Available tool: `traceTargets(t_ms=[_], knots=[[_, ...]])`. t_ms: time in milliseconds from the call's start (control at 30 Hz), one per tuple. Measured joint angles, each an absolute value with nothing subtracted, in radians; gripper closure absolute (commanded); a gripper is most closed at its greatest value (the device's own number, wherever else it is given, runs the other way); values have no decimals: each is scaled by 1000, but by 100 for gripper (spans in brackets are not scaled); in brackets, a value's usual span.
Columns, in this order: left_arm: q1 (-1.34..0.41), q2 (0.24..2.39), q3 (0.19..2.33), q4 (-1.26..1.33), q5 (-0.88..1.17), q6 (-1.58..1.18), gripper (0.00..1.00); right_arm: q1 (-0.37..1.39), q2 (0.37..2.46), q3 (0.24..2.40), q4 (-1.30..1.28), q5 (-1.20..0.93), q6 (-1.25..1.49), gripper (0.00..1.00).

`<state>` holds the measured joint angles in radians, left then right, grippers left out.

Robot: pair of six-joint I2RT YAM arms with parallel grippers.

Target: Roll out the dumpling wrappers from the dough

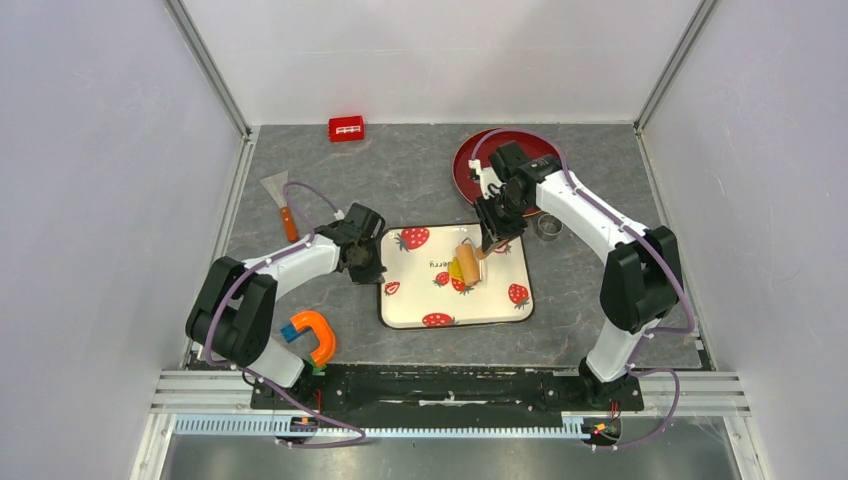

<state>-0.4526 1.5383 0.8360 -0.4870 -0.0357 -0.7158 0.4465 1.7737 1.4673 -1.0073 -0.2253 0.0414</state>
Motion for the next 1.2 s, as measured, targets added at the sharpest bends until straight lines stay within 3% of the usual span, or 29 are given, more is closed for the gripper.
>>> traceTargets(t_ms=[1200], knots=[[-378,1552,859,-505,-12,-664,98,413,1741,1413,-945,-277,57,100]])
